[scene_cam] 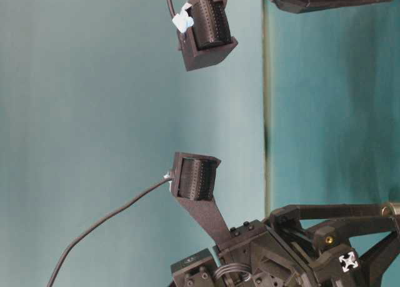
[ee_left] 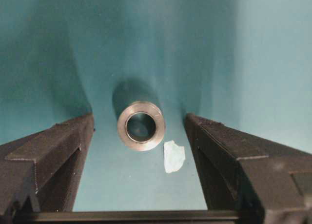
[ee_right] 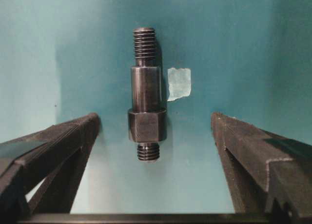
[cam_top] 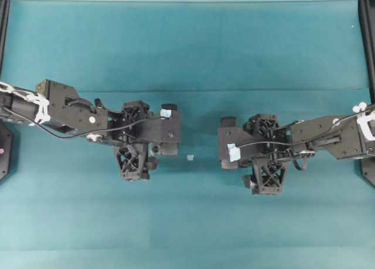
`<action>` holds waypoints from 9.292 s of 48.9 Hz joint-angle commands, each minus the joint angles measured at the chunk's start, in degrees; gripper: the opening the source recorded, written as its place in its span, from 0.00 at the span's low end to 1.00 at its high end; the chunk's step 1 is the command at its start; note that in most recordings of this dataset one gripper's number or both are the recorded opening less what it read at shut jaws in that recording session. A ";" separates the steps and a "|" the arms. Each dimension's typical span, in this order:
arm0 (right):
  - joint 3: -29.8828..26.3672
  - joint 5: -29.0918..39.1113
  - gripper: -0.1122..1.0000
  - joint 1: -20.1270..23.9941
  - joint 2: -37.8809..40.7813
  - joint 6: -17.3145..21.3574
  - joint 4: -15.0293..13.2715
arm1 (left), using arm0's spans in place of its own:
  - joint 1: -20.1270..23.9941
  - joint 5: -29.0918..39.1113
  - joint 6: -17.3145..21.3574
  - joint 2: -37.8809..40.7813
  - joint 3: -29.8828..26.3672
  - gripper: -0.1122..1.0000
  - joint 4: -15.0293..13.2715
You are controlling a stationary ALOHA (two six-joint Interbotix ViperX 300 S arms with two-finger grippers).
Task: Insert the washer onto the shaft with both hands.
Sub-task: 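Close left gripper on the washer and right gripper on the shaft, then lift both held parts and bring them toward each other, then align the shaft tip with the washer hole and push together, then slide the washer down the shaft onto its shoulder, then open the left gripper and pull it away from the shaft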
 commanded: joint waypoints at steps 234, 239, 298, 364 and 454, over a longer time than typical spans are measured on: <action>16.96 -49.31 0.10 -2.02 -11.60 5.63 4.66 | -1.49 -44.91 -7.56 -9.67 8.17 0.43 0.18; 16.44 -49.31 0.10 -2.11 -11.25 5.63 4.66 | -1.49 -45.18 -7.56 -9.32 7.73 0.43 0.18; 14.94 -51.06 0.10 -1.49 -10.28 5.10 4.22 | -1.76 -45.44 -8.26 -4.39 3.78 0.43 0.18; 13.10 -51.94 0.10 -1.41 -9.14 4.66 3.60 | -3.08 -44.82 -8.26 -1.32 0.09 0.43 0.18; 12.57 -49.48 0.10 -1.49 -8.70 4.04 2.99 | -1.93 -38.06 -8.88 -1.76 -2.64 0.93 0.18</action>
